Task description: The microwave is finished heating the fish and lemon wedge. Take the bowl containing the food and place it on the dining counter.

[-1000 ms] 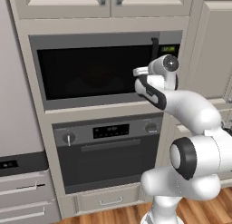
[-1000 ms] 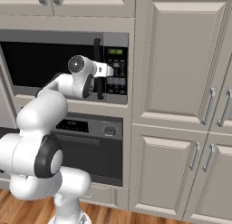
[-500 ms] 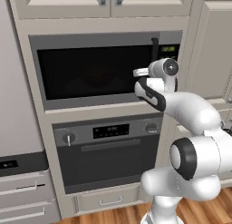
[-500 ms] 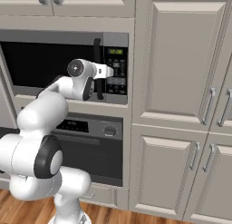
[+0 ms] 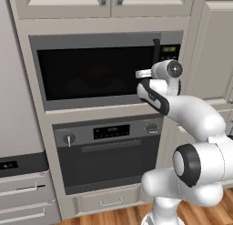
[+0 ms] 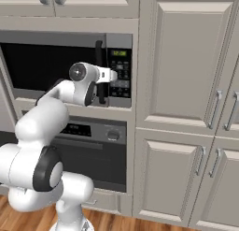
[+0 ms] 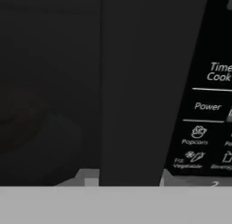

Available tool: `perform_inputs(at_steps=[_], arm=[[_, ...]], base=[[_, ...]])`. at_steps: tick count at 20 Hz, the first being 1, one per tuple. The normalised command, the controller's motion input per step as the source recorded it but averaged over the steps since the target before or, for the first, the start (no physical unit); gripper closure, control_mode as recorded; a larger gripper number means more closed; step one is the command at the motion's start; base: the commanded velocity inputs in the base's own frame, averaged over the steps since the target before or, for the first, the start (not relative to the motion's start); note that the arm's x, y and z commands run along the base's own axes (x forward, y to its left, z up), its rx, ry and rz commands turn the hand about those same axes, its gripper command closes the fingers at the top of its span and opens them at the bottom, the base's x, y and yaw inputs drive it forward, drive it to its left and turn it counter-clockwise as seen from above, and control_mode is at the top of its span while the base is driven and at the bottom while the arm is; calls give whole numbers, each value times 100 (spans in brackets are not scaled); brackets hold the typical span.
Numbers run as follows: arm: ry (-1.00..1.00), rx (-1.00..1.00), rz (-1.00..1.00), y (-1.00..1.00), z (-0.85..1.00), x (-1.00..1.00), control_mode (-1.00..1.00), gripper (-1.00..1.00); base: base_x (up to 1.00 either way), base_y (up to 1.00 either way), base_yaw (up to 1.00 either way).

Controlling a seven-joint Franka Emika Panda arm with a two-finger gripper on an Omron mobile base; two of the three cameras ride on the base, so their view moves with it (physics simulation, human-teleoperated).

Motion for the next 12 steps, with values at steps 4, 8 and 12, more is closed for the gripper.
perform_inputs(at_steps=[4, 8, 12], arm=[[-3, 0, 7, 11, 0, -60, -100, 100], [0, 0, 6, 41, 20, -73, -100, 100], [0, 0, 3, 46, 33, -98, -100, 100]], base=[[0, 0, 0], [0, 0, 0], [0, 0, 0]])
